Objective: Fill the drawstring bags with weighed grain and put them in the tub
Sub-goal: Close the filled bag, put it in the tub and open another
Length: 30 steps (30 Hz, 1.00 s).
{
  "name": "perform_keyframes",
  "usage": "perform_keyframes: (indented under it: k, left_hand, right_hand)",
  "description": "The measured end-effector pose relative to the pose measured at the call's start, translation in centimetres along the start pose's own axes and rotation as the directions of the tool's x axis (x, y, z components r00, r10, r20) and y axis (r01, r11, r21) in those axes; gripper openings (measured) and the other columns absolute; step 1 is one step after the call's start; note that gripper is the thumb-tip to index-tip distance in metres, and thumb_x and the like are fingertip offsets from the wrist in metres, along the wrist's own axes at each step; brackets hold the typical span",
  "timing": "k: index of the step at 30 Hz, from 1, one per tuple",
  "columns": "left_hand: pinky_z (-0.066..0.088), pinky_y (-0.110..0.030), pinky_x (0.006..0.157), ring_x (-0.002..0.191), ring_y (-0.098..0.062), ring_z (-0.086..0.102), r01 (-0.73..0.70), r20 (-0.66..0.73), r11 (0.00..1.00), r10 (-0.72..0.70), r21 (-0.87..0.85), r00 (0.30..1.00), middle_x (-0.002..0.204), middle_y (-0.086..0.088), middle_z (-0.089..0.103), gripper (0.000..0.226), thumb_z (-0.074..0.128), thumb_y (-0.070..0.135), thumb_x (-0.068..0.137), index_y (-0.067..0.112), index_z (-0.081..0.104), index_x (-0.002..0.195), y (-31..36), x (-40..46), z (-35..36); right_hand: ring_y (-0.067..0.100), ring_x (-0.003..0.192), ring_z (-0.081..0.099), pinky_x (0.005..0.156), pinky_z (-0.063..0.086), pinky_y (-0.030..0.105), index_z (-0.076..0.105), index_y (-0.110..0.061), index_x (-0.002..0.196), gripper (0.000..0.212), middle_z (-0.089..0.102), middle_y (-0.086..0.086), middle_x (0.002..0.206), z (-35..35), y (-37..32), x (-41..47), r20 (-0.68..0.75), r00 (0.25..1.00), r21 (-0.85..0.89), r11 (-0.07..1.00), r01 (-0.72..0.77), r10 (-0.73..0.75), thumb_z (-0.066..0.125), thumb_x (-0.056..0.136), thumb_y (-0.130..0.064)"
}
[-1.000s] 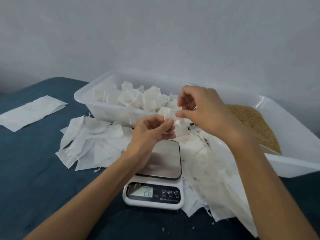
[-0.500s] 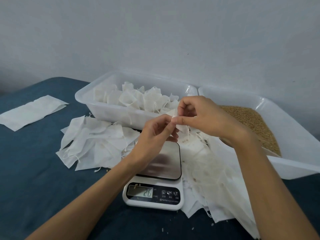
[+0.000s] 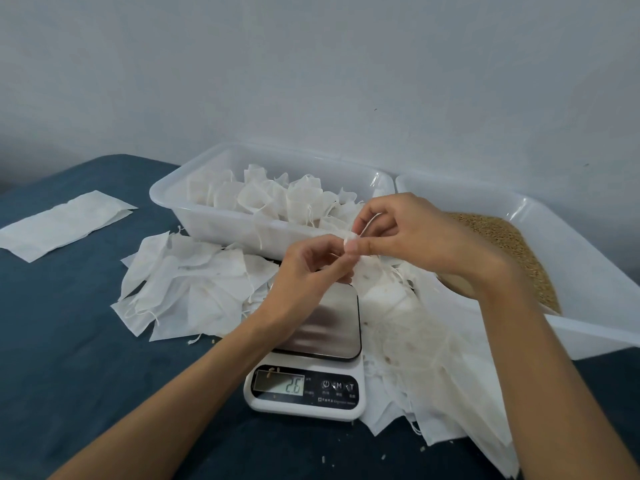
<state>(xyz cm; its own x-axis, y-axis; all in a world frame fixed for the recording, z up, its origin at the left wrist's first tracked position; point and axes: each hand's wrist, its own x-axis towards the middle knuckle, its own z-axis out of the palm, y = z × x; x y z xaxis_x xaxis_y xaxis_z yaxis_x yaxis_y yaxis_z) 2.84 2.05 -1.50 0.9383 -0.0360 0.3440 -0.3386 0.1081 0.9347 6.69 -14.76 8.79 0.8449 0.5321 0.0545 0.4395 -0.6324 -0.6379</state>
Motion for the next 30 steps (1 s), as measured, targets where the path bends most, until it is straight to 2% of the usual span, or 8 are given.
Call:
perform_keyframes:
  k: [6,11,13,15,19,21,25,30]
  left_hand:
    - [0.058,-0.032,0.082,0.076,-0.016,0.064,0.027,0.003,0.999,-0.026,-0.020,1.000,0.077,-0.002,0.069,0.016,0.067,0.013,0.101,0.006,0.073,0.088,0.1,-0.1,0.1]
    - [0.058,-0.037,0.081,0.077,-0.025,0.061,0.087,-0.077,0.992,-0.094,-0.089,0.993,0.079,-0.013,0.064,0.022,0.058,0.009,0.105,0.005,0.064,0.083,0.1,0.1,0.1]
    - [0.058,-0.039,0.082,0.077,-0.024,0.062,0.097,-0.098,0.990,-0.107,-0.105,0.989,0.079,-0.014,0.064,0.023,0.058,0.010,0.105,0.006,0.065,0.084,0.2,0.2,0.1]
    - [0.058,-0.040,0.083,0.076,-0.024,0.063,0.090,-0.108,0.990,-0.101,-0.104,0.989,0.078,-0.013,0.064,0.022,0.059,0.012,0.105,0.007,0.067,0.085,0.2,0.2,0.0]
    - [0.056,-0.038,0.078,0.073,-0.022,0.061,0.046,-0.108,0.997,-0.052,-0.056,0.993,0.076,-0.010,0.062,0.022,0.063,0.012,0.104,0.006,0.065,0.083,-0.1,0.3,0.0]
    - [0.056,-0.032,0.076,0.071,-0.019,0.062,0.031,-0.098,0.999,-0.034,-0.032,0.995,0.075,-0.008,0.063,0.022,0.065,0.013,0.103,0.008,0.065,0.082,-0.3,0.3,-0.1]
    - [0.057,-0.032,0.074,0.073,-0.016,0.063,-0.026,-0.072,0.999,0.028,0.029,0.997,0.075,-0.002,0.066,0.015,0.068,0.019,0.099,0.012,0.068,0.085,-0.4,0.2,-0.1]
    - [0.056,-0.041,0.094,0.112,-0.009,0.063,-0.079,-0.046,0.986,0.086,0.147,0.995,0.119,0.003,0.062,0.011,0.067,0.017,0.091,0.021,0.077,0.094,-0.5,0.0,0.0]
  right_hand:
    - [0.006,0.069,0.072,0.072,0.058,0.035,0.070,-0.023,0.090,0.010,0.076,-0.007,0.072,0.0,-0.1,-0.1,-0.055,0.998,-0.079,0.997,0.028,-0.032,0.078,0.086,-0.020]
    - [0.009,0.065,0.070,0.060,0.053,0.033,0.054,-0.026,0.087,0.022,0.072,-0.003,0.072,0.0,-0.3,-0.3,-0.111,0.991,-0.163,0.985,0.053,-0.071,0.057,0.091,-0.004]
    - [0.003,0.063,0.067,0.053,0.047,0.022,0.061,-0.026,0.078,0.030,0.067,-0.003,0.072,0.4,-0.7,-0.3,-0.070,0.992,-0.220,0.971,0.088,-0.106,0.051,0.091,-0.001]
    - [0.000,0.063,0.064,0.050,0.045,0.016,0.071,-0.028,0.077,0.037,0.065,-0.003,0.072,0.6,-0.9,-0.2,-0.066,0.993,-0.288,0.954,0.080,-0.103,0.049,0.093,-0.002]
    - [0.010,0.062,0.067,0.062,0.056,0.031,0.073,-0.028,0.078,0.032,0.068,-0.005,0.073,0.6,-1.3,-0.4,-0.176,0.975,-0.322,0.944,0.077,-0.139,0.054,0.089,-0.007]
    - [0.010,0.061,0.067,0.059,0.054,0.023,0.076,-0.028,0.078,0.031,0.069,-0.008,0.072,0.4,-1.4,-0.5,-0.208,0.968,-0.288,0.955,0.074,-0.138,0.055,0.087,-0.005]
    - [0.011,0.067,0.069,0.067,0.057,0.031,0.078,-0.024,0.091,0.024,0.071,-0.009,0.075,0.5,-0.6,-0.3,-0.068,0.997,-0.372,0.928,0.011,-0.039,0.057,0.096,-0.013]
    - [0.006,0.062,0.069,0.064,0.052,0.030,0.072,-0.020,0.072,0.044,0.072,-0.001,0.069,0.3,0.0,0.2,-0.080,0.995,-0.200,0.979,0.043,-0.060,0.053,0.102,-0.045]
